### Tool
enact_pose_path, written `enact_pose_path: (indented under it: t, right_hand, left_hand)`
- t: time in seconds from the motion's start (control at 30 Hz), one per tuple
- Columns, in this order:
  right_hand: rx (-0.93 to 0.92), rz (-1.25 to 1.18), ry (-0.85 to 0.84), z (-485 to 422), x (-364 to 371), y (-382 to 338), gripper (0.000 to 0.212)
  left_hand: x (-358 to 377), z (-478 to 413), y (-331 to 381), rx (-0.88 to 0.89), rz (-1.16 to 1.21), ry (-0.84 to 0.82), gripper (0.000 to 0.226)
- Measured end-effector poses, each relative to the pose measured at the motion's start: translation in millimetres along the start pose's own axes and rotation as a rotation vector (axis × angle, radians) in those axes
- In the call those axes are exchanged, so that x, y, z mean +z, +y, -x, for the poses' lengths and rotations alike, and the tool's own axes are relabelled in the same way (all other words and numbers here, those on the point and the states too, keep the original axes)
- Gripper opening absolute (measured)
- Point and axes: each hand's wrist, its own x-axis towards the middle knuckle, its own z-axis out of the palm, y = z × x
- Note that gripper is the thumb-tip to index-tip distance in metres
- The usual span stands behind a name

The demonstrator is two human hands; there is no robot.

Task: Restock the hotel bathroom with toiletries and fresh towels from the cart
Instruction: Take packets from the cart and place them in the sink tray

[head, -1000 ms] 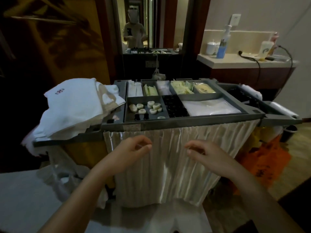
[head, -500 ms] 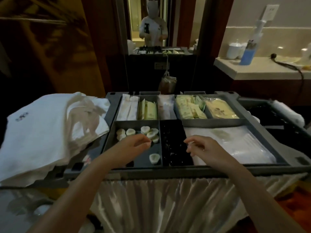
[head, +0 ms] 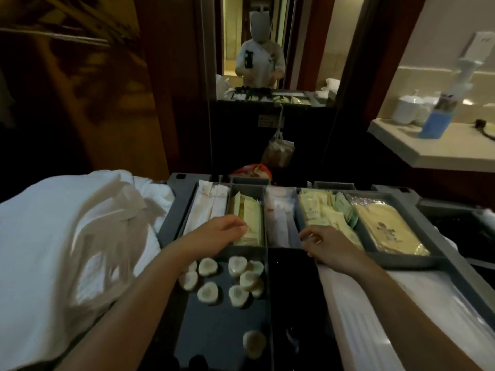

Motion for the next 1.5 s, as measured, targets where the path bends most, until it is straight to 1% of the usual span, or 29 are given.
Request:
enact_pose_path:
  t: [0.07, 0.17, 0.3, 0.4, 0.53, 0.67, 0.8, 0.97, 1.03, 1.13, 1.33, 1.43, 1.5]
  right_hand:
    - [0.013, 0.097, -0.029, -30.3, 4.1, 0.4, 0.028]
    - [0.067, 0.170, -0.048, -68.0, 13.4, 6.4, 0.040]
    - [0.130, 0.209, -0.075, -103.2, 26.8, 16.7, 0.060]
    - [0.147, 0.191, -0.089, -125.6, 31.6, 24.7, 0.065]
    - [0.123, 0.152, -0.094, -146.5, 31.7, 32.8, 0.068]
    - [0.038, 0.202, -0.132, -154.0, 34.3, 33.2, 0.074]
    - [-0.005, 0.052, -0.167, -154.1, 38.1, 38.4, 0.077]
    - [0.012, 0.017, -0.081, -157.7, 43.2, 41.1, 0.075]
    - [0.038, -0.041, -0.053, -156.9, 42.8, 40.8, 0.074]
    - [0.006, -0.144, 0.020, -152.4, 35.6, 40.0, 0.073]
    - [-0.091, -0.369, 0.152, -141.2, 11.8, 41.3, 0.072]
    - [-0.116, -0.447, 0.141, -133.6, 7.1, 33.9, 0.071]
    - [-0.151, -0.500, 0.138, -129.1, 8.1, 25.1, 0.066]
  left_hand:
    - [-10.7, -22.8, -11.2, -0.023, 0.008, -0.001, 0.029]
    - [-7.5, -57.7, -26.7, -0.066, 0.022, -0.005, 0.032]
    - [17.9, -93.2, -47.6, -0.103, 0.046, 0.019, 0.038]
    - [38.3, -109.7, -53.1, -0.116, 0.119, 0.038, 0.043]
    - [48.2, -121.6, -55.6, -0.128, 0.168, 0.144, 0.048]
    - [48.4, -124.7, -66.0, -0.159, 0.183, 0.234, 0.047]
    - [49.0, -125.9, -69.0, -0.169, 0.173, 0.266, 0.043]
    - [50.8, -128.0, -69.6, -0.172, 0.128, 0.297, 0.038]
    - [52.5, -126.6, -68.5, -0.182, 0.117, 0.314, 0.038]
    - [54.8, -124.5, -65.6, -0.184, 0.122, 0.329, 0.038]
    - [55.9, -118.2, -52.1, -0.198, 0.304, 0.400, 0.029]
    - [61.6, -111.9, -34.8, -0.124, 0.321, 0.453, 0.025]
    - [65.5, -109.8, -19.4, -0.075, 0.358, 0.445, 0.021]
